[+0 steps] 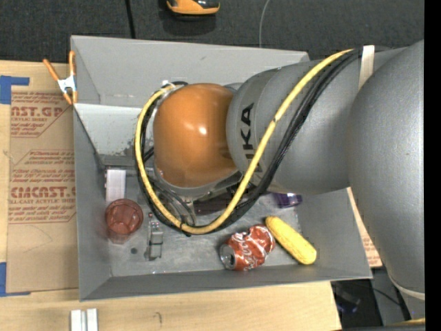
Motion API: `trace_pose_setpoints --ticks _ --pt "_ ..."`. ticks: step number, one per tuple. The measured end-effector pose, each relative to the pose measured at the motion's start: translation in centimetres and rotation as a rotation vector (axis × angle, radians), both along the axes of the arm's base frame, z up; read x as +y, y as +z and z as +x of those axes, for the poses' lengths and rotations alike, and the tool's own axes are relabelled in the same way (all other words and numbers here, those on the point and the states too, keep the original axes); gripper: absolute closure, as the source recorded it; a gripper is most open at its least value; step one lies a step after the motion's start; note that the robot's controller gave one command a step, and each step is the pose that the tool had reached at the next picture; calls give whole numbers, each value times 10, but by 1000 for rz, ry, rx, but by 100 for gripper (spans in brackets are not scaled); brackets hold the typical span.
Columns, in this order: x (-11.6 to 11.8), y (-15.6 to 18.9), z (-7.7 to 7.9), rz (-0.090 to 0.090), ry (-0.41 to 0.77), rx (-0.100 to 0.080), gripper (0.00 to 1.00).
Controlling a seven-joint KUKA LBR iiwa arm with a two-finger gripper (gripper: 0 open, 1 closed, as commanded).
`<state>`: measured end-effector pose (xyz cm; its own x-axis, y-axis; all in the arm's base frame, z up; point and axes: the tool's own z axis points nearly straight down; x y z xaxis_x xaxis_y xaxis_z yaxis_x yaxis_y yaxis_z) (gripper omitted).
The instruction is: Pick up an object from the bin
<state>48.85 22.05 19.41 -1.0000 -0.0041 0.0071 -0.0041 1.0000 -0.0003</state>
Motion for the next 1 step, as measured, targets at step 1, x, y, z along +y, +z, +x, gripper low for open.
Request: trace_pose_setpoints --ticks 1 --pt "-1 5 2 2 -2 -7 0"
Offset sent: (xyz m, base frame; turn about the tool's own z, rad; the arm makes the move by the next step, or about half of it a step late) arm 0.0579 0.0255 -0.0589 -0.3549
